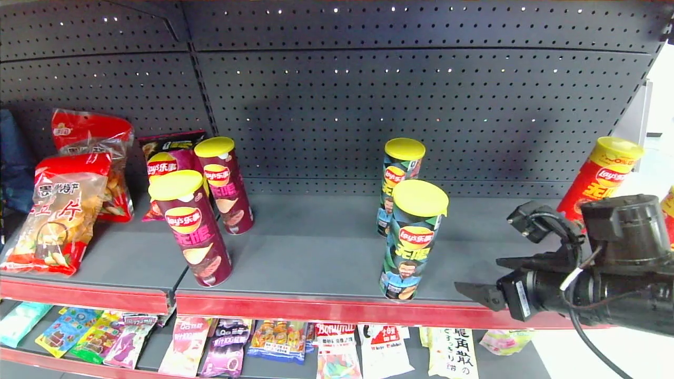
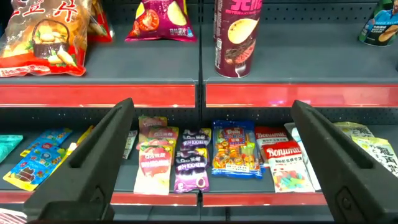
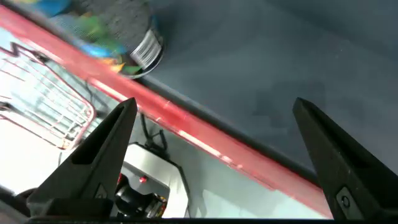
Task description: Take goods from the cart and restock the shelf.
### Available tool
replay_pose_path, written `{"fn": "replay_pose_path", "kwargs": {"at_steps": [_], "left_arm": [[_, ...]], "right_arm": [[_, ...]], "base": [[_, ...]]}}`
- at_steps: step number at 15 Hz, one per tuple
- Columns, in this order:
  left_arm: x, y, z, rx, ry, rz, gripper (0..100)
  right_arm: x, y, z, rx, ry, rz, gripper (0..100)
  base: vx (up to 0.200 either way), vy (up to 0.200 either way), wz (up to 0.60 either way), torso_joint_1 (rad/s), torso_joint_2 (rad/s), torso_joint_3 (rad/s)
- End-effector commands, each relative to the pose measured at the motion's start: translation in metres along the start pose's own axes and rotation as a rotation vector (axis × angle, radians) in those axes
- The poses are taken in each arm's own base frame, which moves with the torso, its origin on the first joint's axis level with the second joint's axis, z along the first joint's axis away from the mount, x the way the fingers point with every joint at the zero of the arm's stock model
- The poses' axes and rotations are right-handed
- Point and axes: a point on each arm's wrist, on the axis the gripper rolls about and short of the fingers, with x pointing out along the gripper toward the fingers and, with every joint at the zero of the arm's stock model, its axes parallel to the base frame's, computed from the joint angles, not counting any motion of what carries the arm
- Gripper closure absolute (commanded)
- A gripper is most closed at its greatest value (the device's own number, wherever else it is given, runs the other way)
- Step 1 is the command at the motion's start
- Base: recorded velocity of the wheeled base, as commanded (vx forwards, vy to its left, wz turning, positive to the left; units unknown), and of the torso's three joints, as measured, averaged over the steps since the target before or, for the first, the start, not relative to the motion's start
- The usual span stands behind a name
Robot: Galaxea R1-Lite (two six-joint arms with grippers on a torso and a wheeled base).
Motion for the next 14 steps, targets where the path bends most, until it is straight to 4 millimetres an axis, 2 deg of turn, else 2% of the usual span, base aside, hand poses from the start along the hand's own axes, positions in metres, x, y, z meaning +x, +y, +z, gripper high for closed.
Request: {"fn": "replay_pose_path", "kwargs": {"at_steps": [1,14], "left_arm": [[0.000,0.000,0.000,0.000,0.000,0.000,0],[0.000,0.000,0.000,0.000,0.000,0.000,0]], "right_arm": [[0.022,0.000,-0.001,-0.003,0.060,-0.009,0],[0.061,0.004,0.006,-0.052,0.107,-0.057,0]], "base": [[0.000,0.000,0.00,0.000,0.00,0.000],[0.000,0.000,0.00,0.000,0.00,0.000]]}}
